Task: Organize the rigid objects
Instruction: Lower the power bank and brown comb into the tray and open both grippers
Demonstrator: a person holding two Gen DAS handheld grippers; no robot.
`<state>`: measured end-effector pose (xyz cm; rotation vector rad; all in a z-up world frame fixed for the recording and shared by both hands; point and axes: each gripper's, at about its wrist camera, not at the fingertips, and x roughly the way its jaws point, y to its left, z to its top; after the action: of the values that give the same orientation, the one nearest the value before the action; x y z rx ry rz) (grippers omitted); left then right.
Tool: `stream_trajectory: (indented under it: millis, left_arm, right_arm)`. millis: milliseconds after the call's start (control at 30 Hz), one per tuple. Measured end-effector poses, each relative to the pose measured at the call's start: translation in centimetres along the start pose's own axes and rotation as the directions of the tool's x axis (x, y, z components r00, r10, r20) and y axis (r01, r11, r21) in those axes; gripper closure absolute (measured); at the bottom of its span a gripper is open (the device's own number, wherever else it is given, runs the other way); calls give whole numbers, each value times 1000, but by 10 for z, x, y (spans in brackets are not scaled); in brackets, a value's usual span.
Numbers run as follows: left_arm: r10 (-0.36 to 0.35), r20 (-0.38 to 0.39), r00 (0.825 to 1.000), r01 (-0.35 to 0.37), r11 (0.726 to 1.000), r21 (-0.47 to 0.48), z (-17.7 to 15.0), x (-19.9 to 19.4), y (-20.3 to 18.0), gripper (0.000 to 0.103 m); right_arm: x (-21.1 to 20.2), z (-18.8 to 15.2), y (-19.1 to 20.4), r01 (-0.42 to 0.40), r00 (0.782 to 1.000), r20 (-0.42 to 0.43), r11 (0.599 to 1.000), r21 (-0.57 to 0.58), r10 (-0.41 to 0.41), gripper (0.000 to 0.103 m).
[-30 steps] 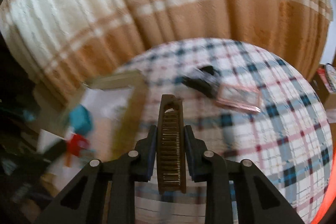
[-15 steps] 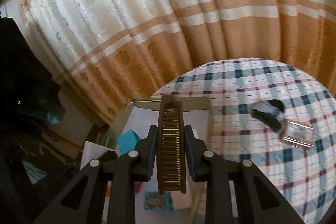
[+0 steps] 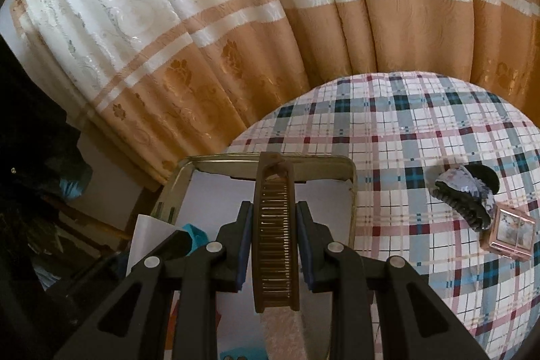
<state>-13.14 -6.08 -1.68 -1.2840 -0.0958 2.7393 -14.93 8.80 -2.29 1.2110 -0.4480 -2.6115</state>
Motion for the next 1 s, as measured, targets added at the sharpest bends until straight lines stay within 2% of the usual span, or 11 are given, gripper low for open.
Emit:
stream_trajectory:
  millis: [167, 367, 500, 567, 600, 667, 733, 767, 800, 867, 1000]
  left_arm:
    - [35, -25, 999, -34, 999, 25, 2, 13, -6, 83]
    - [57, -60, 997, -56, 998, 23, 2, 25, -5, 83]
    - [88, -54, 995, -85, 995, 50, 4, 27, -8, 83]
    - [92, -62, 994, -89, 995, 49, 5, 29, -9, 82]
    - [96, -66, 993, -93, 995, 49, 6, 29, -9, 79]
    - [114, -53, 992, -112, 993, 41, 7, 25, -9, 59]
    - [168, -7, 986, -168, 985, 40, 8, 15, -11, 10]
    - [185, 19, 983, -185, 982, 40, 8, 10, -12, 3]
    - [194, 51, 980, -197, 980, 42, 7, 4, -13, 1]
    - [193, 80, 978, -198, 979, 55, 7, -4, -17, 1]
    - [211, 55, 976, -214, 975, 55, 6, -9, -21, 1]
  right_arm:
    - [13, 3, 6, 17, 999, -34, 999, -44, -19, 75]
    - [28, 1, 1, 11, 997, -76, 1000, -25, -13, 75]
    - [29, 1, 0, -10, 997, -81, 1000, -15, 9, 75]
    - [30, 0, 1, -45, 996, -84, 999, -8, 44, 75]
    - [29, 0, 1, -67, 994, -81, 998, 4, 67, 75]
    - [26, -1, -2, -96, 992, -79, 995, 38, 98, 67]
    - [18, -1, -6, -111, 992, -48, 992, 66, 114, 46]
    - [13, -1, -8, -116, 993, -25, 991, 72, 118, 41]
    - [7, -1, -10, -120, 993, 0, 990, 78, 120, 38]
    - [-4, -2, -13, -124, 992, 34, 988, 93, 122, 37]
    - [-17, -6, -19, -120, 992, 52, 985, 122, 114, 37]
